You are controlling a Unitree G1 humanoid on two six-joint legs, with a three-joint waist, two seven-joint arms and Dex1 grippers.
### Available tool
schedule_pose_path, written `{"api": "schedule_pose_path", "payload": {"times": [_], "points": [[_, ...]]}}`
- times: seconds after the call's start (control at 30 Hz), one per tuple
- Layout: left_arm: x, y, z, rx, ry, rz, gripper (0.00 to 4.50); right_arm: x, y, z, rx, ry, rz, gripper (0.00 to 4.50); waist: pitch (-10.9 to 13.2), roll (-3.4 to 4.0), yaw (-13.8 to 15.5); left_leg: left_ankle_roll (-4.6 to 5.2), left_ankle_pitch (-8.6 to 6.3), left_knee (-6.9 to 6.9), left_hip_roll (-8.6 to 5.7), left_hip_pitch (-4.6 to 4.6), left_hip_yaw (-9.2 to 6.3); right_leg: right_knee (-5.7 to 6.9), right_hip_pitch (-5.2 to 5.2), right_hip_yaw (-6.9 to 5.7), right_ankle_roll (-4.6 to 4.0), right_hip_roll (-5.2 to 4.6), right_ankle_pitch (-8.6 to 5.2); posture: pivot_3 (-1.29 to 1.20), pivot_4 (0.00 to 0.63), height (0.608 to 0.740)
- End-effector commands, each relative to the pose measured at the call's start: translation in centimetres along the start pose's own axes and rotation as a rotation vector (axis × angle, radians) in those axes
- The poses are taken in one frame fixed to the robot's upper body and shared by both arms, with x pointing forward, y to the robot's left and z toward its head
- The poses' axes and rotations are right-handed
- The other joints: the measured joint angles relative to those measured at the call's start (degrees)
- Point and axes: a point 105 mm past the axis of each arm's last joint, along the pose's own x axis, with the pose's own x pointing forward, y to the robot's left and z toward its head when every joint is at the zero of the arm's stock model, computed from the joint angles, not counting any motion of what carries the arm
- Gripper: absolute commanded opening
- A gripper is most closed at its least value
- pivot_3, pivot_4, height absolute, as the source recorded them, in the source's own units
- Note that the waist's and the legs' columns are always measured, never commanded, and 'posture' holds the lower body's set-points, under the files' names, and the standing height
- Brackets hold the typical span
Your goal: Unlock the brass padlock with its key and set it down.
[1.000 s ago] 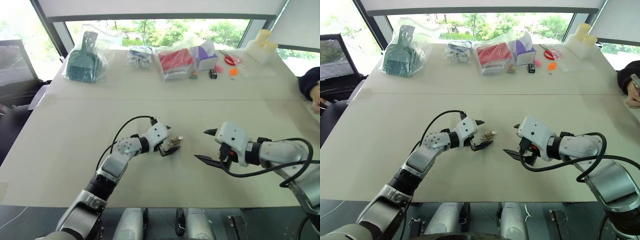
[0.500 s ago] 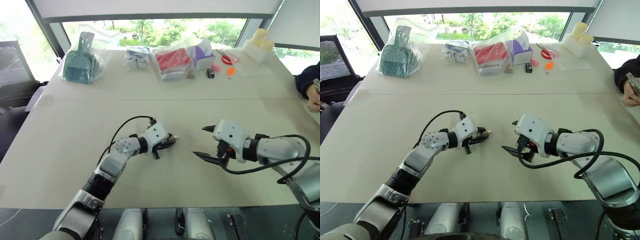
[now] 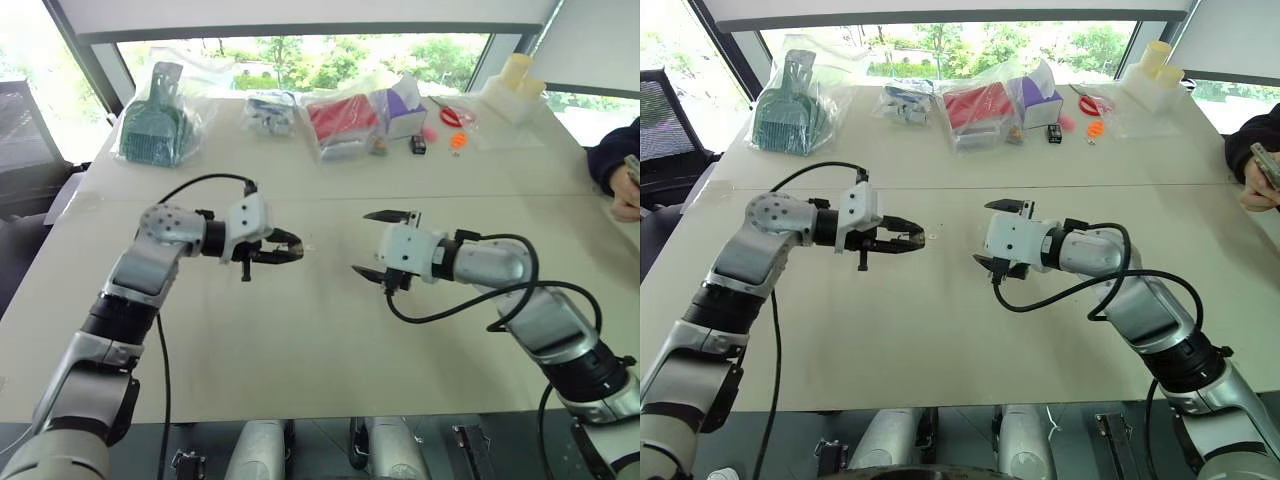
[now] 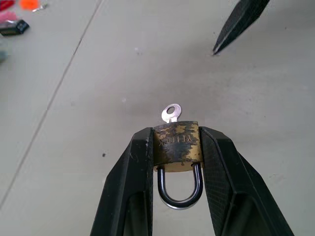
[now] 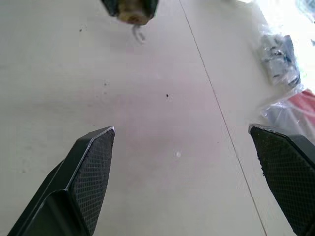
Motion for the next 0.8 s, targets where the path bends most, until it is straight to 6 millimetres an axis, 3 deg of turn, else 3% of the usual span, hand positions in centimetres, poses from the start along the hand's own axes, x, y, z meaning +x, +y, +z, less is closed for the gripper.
{"api": "schedule_pose_path", "payload": {"times": [0.03, 0.5, 0.6, 0.8], "points": [[-0.7, 1.5, 1.6, 0.044, -0.051, -0.030, 0.78, 1.6, -1.8, 2.4, -0.208, -0.088, -0.090, 4.50, 0.05, -0.04, -0.17, 0.01, -0.01, 0.01, -0.07, 0.00, 0.11, 0.01, 0.00, 0.00, 0.02, 0.02, 0.01, 0.00, 0.150, 0.740], [0.5, 2.2, 2.7, 0.055, -0.115, -0.055, 0.78, 3.1, -2.3, 4.4, -0.317, -0.176, -0.116, 4.50, 0.04, -0.04, -0.15, -0.05, 0.03, 0.02, -0.01, 0.01, 0.20, 0.14, -0.06, 0.04, 0.01, 0.12, 0.03, 0.00, 0.150, 0.740], [0.6, 2.2, 2.7, 0.057, -0.118, -0.054, 0.78, 3.2, -2.3, 4.6, -0.325, -0.181, -0.120, 3.63, 0.04, -0.04, -0.12, -0.05, 0.03, 0.02, -0.01, 0.01, 0.20, 0.15, -0.06, 0.04, 0.01, 0.11, 0.03, 0.00, 0.150, 0.740], [0.7, 2.2, 2.6, 0.059, -0.120, -0.057, 0.78, 3.3, -2.2, 4.8, -0.333, -0.191, -0.118, 0.58, 0.04, -0.04, -0.13, -0.05, 0.03, 0.02, -0.01, 0.01, 0.21, 0.15, -0.06, 0.04, 0.01, 0.11, 0.03, 0.00, 0.150, 0.740]]}}
